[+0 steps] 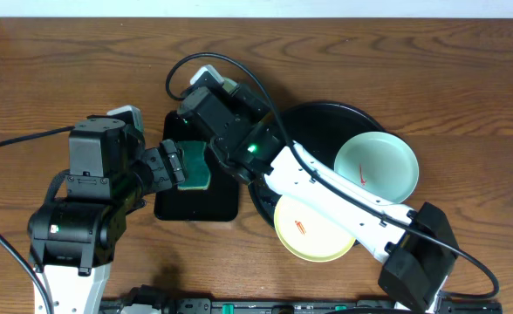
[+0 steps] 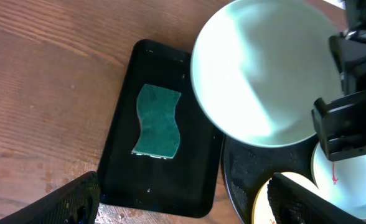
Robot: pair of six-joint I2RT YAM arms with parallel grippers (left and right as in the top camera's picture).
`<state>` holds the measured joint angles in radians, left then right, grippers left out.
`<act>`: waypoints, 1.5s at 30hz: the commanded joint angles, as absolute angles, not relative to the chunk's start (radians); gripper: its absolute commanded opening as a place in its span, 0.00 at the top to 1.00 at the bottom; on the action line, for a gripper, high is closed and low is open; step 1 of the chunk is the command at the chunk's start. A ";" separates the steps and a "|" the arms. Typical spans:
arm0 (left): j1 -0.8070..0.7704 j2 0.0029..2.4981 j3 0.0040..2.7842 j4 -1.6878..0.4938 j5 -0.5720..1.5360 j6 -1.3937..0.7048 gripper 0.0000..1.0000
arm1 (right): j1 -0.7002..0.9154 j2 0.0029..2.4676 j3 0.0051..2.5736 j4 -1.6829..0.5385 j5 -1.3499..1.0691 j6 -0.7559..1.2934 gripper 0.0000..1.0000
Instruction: Clean dirty plates on tray and stack at the side
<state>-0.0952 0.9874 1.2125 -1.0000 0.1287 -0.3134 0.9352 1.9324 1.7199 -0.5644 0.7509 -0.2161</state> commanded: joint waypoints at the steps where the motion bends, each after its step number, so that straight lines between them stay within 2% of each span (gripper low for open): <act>1: -0.093 0.987 1.226 -1.005 0.131 -0.308 0.14 | 0.928 1.926 1.732 -0.534 0.814 -0.215 0.99; 2: -0.093 0.987 1.226 -1.006 0.131 -0.308 0.14 | 0.927 1.926 1.732 -0.523 0.820 -0.151 0.99; 5: -0.093 0.987 1.226 -1.005 0.131 -0.308 0.13 | 0.931 1.923 1.732 -0.564 0.643 -0.250 0.99; 8: -0.093 0.987 1.226 -1.005 0.131 -0.308 0.13 | 0.920 1.923 1.732 -0.592 0.707 -0.084 0.99; 10: -0.093 0.987 1.226 -1.006 0.131 -0.308 0.14 | 0.892 1.920 1.734 -0.646 0.659 0.046 0.99; 15: -0.093 0.987 1.226 -1.005 0.131 -0.308 0.14 | 0.748 1.920 1.734 -0.786 0.252 0.273 0.99; 18: -0.093 0.987 1.226 -1.005 0.131 -0.308 0.14 | 0.615 1.919 1.734 -0.820 -0.018 0.285 0.99; 21: -0.093 0.987 1.226 -1.005 0.131 -0.308 0.13 | 0.480 1.919 1.734 -0.844 -0.182 0.284 0.99; 26: -0.093 0.987 1.226 -1.006 0.131 -0.308 0.14 | 0.287 1.923 1.730 -0.910 -0.214 0.278 0.99; 30: -0.093 0.987 1.226 -1.006 0.131 -0.308 0.14 | 0.197 1.925 1.686 -0.929 -0.215 0.212 0.99; 35: -0.093 0.987 1.226 -1.005 0.131 -0.308 0.14 | 0.189 1.925 1.582 -0.879 -0.222 0.114 0.99; 41: -0.093 0.987 1.226 -1.005 0.131 -0.308 0.13 | 0.223 1.925 1.429 -0.714 -0.193 0.107 0.99; 45: -0.093 0.987 1.226 -1.005 0.131 -0.308 0.13 | 0.238 1.925 1.410 -0.678 -0.192 0.103 0.99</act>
<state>-0.0952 0.9874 1.2125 -1.0031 0.1287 -0.3134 0.2256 1.9327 1.4090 -0.6937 -0.1822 0.1238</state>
